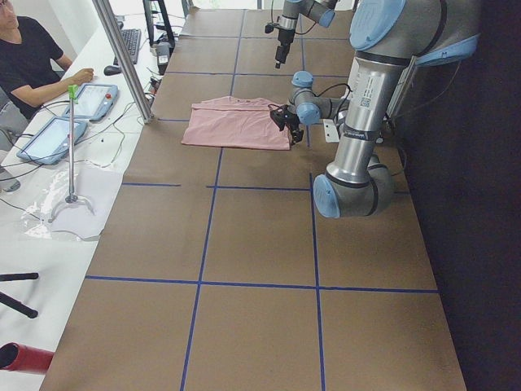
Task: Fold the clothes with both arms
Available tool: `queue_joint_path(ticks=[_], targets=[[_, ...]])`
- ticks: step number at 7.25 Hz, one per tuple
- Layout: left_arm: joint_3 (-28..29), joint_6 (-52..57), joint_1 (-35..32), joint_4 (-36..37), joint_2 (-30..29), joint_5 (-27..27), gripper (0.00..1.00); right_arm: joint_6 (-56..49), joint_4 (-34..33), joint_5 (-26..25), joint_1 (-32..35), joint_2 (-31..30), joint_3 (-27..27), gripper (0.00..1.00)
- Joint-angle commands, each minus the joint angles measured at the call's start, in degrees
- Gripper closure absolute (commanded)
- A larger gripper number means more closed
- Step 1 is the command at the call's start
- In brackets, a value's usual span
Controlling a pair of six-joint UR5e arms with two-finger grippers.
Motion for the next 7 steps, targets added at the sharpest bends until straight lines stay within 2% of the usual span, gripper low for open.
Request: queue_joint_path(ticks=[1, 3, 5, 6, 7], targets=[[2.7, -0.5, 0.4, 0.6, -0.7, 1.1, 0.06, 0.0, 0.0, -0.4, -0.2, 0.5, -0.3, 0.00], [4.1, -0.5, 0.4, 0.6, -2.0, 1.6, 0.09, 0.0, 0.0, -0.4, -0.1, 0.4, -0.3, 0.00], [4.3, -0.5, 0.3, 0.5, -2.1, 1.6, 0.22, 0.0, 0.0, -0.4, 0.0, 0.4, -0.3, 0.00], [4.2, -0.5, 0.3, 0.6, -2.0, 1.6, 0.36, 0.0, 0.0, -0.3, 0.0, 0.4, -0.2, 0.00], [4.2, -0.5, 0.3, 0.5, -2.0, 1.6, 0.58, 0.0, 0.0, -0.3, 0.4, 0.4, 0.1, 0.00]])
